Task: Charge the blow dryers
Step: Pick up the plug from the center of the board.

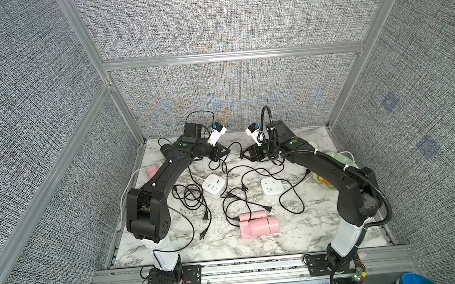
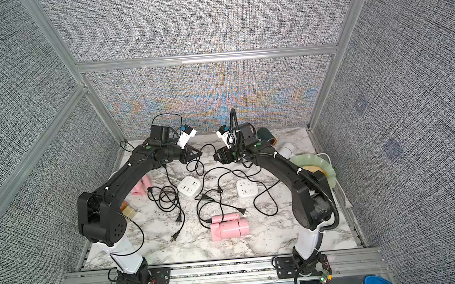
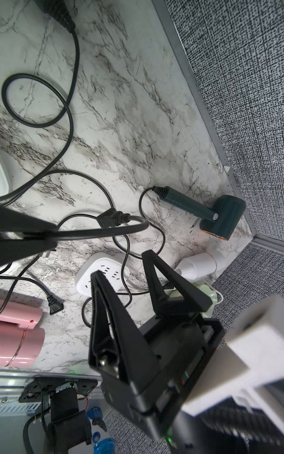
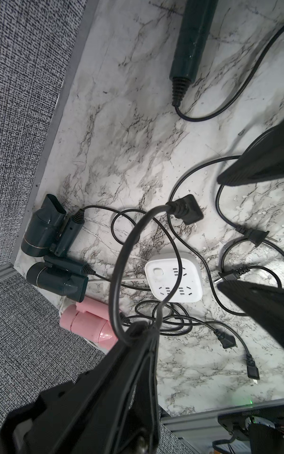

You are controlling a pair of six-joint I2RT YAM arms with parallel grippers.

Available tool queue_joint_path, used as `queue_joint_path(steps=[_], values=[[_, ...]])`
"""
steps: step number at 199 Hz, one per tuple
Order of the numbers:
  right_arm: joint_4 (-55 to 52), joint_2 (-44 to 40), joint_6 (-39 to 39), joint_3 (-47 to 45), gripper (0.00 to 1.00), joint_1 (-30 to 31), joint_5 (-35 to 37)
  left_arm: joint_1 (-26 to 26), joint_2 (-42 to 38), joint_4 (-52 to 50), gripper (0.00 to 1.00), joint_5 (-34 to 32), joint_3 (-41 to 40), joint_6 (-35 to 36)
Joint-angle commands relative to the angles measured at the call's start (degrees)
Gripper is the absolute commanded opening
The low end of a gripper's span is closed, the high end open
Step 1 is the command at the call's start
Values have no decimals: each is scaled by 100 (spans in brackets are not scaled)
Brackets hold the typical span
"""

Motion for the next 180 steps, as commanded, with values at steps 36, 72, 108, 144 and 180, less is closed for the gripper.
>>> queue_joint_path(steps=[36,72,108,144,180], values=[[184,364,-39,316,61,2,78,-21,69,-200,6,322,97,118],[262,566,-17,460,52,6,36,-29,96,-194,6,330,89,103],[409,638,105,479,46,78,-17,-38,106,-196,6,375,98,100],[476,694,108,489,40,169,325,-45,97,-243,6,410,116,119],[659,709,111,415,30,195,797,-44,105,-273,6,392,133,128]])
